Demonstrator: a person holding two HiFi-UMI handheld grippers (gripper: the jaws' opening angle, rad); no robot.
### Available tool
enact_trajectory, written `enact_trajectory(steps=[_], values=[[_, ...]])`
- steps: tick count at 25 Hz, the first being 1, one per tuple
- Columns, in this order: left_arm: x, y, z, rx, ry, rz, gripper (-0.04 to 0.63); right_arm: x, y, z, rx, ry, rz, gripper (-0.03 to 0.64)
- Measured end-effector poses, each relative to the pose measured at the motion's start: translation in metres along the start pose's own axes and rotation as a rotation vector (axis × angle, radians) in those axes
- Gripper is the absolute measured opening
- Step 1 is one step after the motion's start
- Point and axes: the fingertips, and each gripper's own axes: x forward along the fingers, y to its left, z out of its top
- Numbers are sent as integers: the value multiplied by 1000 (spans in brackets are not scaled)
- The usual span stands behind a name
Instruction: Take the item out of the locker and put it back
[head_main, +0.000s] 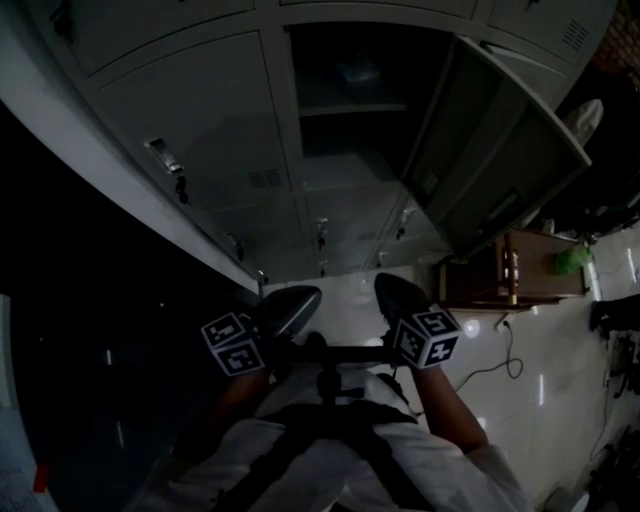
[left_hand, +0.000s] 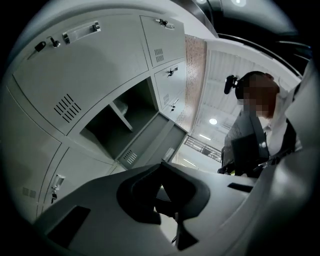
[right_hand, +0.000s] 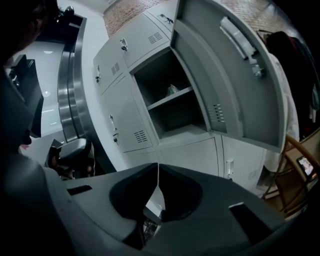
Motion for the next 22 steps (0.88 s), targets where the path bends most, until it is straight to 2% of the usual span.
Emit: enact_trajectory(steps=[5, 12, 18, 22], values=[[2, 26, 17, -26, 22, -13, -6, 28, 2, 14, 6, 0, -22, 2], [14, 45, 32, -32, -6, -12, -6, 52, -4, 29, -8, 12, -2, 2], [32, 46, 45, -14, -22, -28, -6, 66, 1, 117, -176, -95, 13, 2], [44, 44, 60, 18, -34, -42, -6, 80, 2, 179, -303, -159, -20, 82]])
